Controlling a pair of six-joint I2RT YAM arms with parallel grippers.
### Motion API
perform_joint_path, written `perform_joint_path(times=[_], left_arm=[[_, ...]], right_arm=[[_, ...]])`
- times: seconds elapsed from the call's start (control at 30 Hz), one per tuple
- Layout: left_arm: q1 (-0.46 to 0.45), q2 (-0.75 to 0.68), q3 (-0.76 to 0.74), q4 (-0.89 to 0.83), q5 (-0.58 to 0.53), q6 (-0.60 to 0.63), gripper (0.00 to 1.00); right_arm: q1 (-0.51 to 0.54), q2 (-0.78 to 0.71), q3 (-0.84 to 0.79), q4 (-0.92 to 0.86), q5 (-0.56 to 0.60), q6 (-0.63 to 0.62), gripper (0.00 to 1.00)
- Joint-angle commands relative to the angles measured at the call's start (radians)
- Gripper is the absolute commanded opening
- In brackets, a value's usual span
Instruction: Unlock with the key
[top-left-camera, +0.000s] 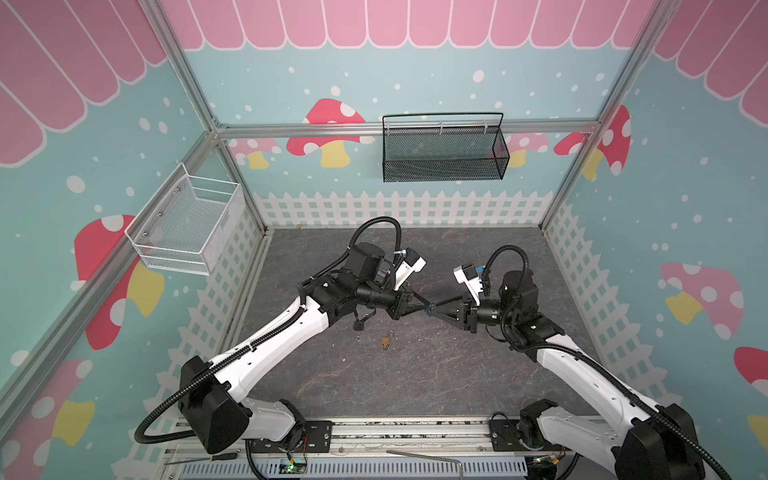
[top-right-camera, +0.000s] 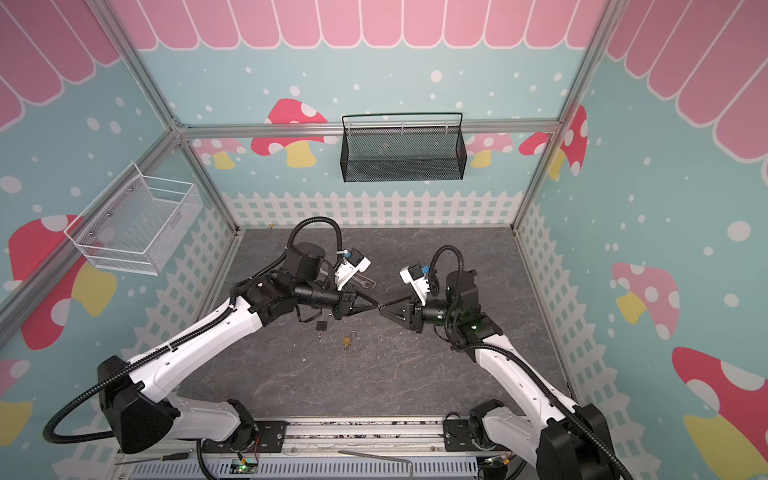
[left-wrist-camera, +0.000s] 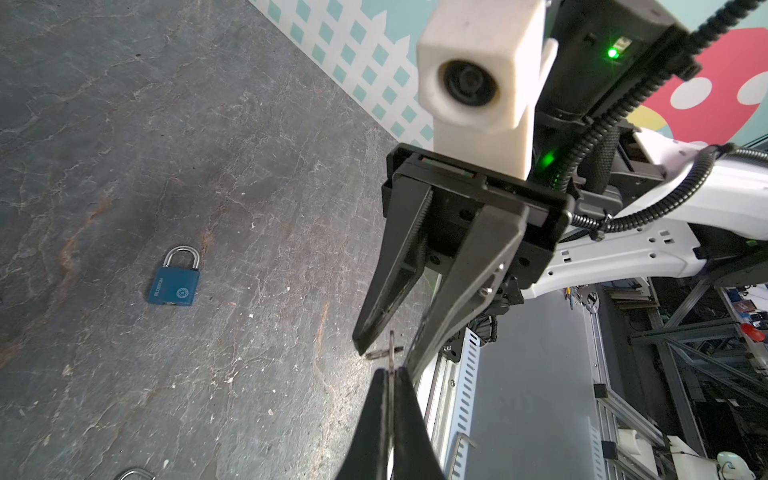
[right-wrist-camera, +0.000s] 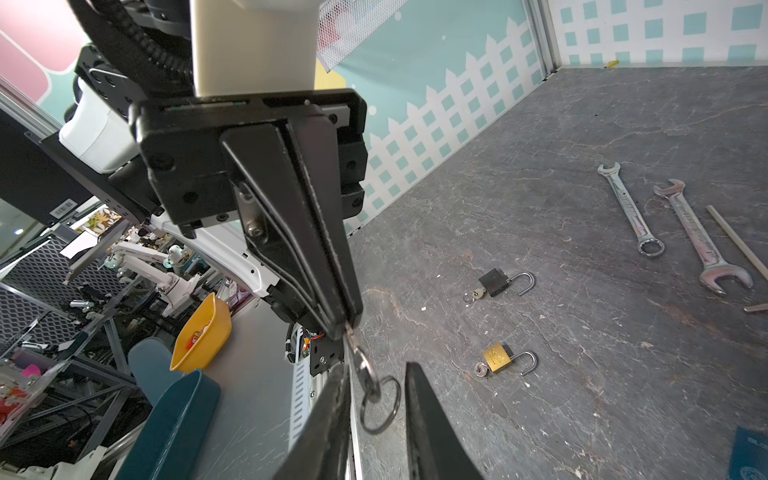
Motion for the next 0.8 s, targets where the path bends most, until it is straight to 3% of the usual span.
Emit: perform_joint_path(times=[0.0,0.77], left_arm=[[0.003,0.016,0.032,-0.031,0.03,0.045,0.0],[0.005,0.04,0.074,-0.097,0.027,0.09,0.0]], right_arm=[[-0.006,0.0,-0.009,0.04,-0.064,-0.025,0.25],[-0.008,0.009,0.004,0.045,-0.087,-0.046,0.02]])
